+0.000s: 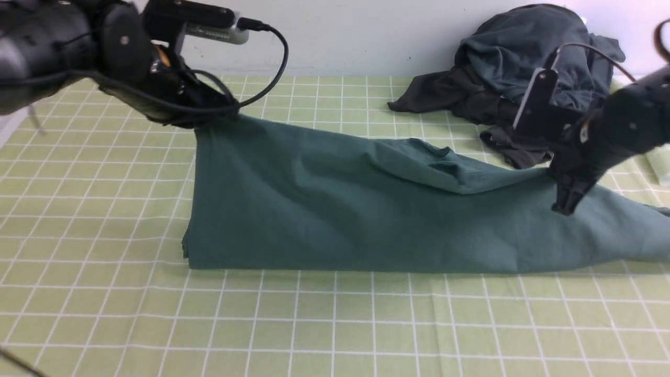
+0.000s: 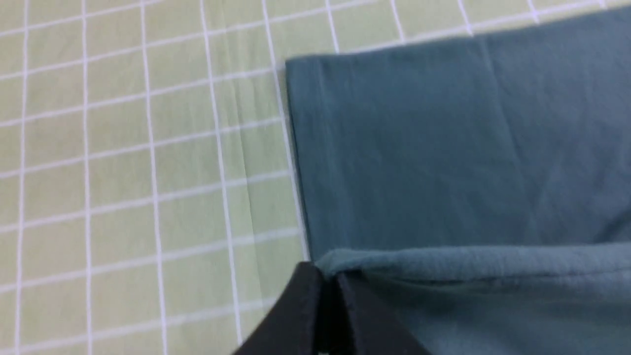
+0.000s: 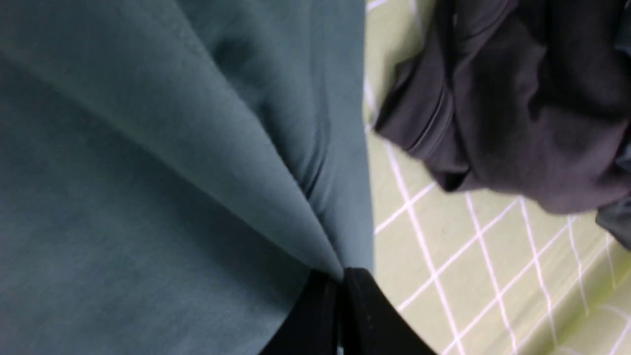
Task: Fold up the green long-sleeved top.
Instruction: Use both arms to drag the lower edge of the fabric forward and fold it over the upper edge
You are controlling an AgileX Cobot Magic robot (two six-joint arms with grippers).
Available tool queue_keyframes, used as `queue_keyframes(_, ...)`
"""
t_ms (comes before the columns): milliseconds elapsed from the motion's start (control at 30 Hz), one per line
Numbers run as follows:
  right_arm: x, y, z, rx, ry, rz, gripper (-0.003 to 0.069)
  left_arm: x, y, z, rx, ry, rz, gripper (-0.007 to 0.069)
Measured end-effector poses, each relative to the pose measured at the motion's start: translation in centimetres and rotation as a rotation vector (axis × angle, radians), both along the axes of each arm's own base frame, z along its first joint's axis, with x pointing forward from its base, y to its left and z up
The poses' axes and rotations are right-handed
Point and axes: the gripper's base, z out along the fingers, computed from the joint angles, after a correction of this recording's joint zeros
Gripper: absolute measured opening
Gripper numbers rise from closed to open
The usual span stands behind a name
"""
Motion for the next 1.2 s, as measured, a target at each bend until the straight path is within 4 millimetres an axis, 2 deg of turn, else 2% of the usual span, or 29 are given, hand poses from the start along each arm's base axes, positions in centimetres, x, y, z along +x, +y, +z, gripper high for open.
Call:
queue_keyframes(33, 0.3, 0.0, -0.2, 0.0, -0.001, -0.002, -0.0004, 0.1, 0.0, -0.4, 0.001, 0.007, 0.0, 0.0006)
queue_keyframes(133, 2.9, -0.2, -1.3, 0.002, -0.011, -0.013, -0.0004, 3.8, 0.0, -1.9, -0.007, -0.008, 0.022, 0.0006)
queue_keyframes(167, 3.2, -0.3, -1.4, 0.002, -0.013, -0.015, -0.0004, 4.0, 0.0, -2.0, -0.009, -0.01, 0.025, 0.0006)
queue_keyframes(200, 4.5, -0.5, -1.8, 0.004, -0.029, -0.022, -0.0004, 5.6, 0.0, -3.3, -0.02, -0.007, 0.042, 0.0006)
queue_keyframes(233, 4.5, -0.5, -2.0, 0.003, -0.024, -0.022, -0.0004, 5.7, 0.0, -3.1, -0.023, -0.014, 0.045, 0.0006)
queue_keyframes(300, 6.1, -0.7, -2.7, 0.036, -0.038, -0.06, -0.0004, 7.7, 0.0, -4.6, -0.034, -0.02, 0.061, 0.0007)
queue_keyframes(433, 7.1, -0.9, -3.6, 0.104, -0.037, -0.137, 0.0001, 9.3, -0.1, -6.3, -0.018, -0.019, 0.059, 0.0026)
queue_keyframes(467, 7.4, -1.0, -3.8, 0.129, -0.034, -0.172, 0.0023, 9.9, -0.2, -7.3, -0.009, -0.012, 0.058, 0.0062)
queue_keyframes(600, 7.4, -1.1, -3.9, 0.144, -0.03, -0.2, 0.0122, 10.6, -0.3, -8.3, -0.004, -0.012, 0.057, 0.0195)
queue_keyframes(733, 7.2, -1.2, -3.3, 0.156, -0.02, -0.23, 0.0219, 10.7, -0.3, -7.6, 0.001, -0.016, 0.058, 0.0324)
queue_keyframes(800, 6.8, -1.3, -1.9, 0.176, -0.022, -0.275, 0.0258, 10.4, -0.1, -6.5, 0.015, -0.004, 0.064, 0.038)
queue_keyframes(833, 6.7, -1.3, -1.8, 0.177, -0.02, -0.281, 0.0262, 10.4, -0.1, -6.3, 0.017, -0.003, 0.065, 0.038)
queue_keyframes(933, 5.7, -1.1, 2.7, 0.254, -0.063, -0.372, 0.0275, 9.2, 0.3, -2.7, 0.055, 0.019, 0.048, 0.0395)
queue_keyframes(1067, 4.6, 0.5, 6.3, 0.419, -0.062, -0.41, 0.0224, 7.6, 0.2, 0.3, 0.045, 0.056, 0.008, 0.0349)
queue_keyframes(1200, 4.4, 2.6, 6.1, 0.567, 0.011, -0.373, 0.0115, 6.8, -0.5, 0.6, -0.014, 0.119, -0.045, 0.0287)
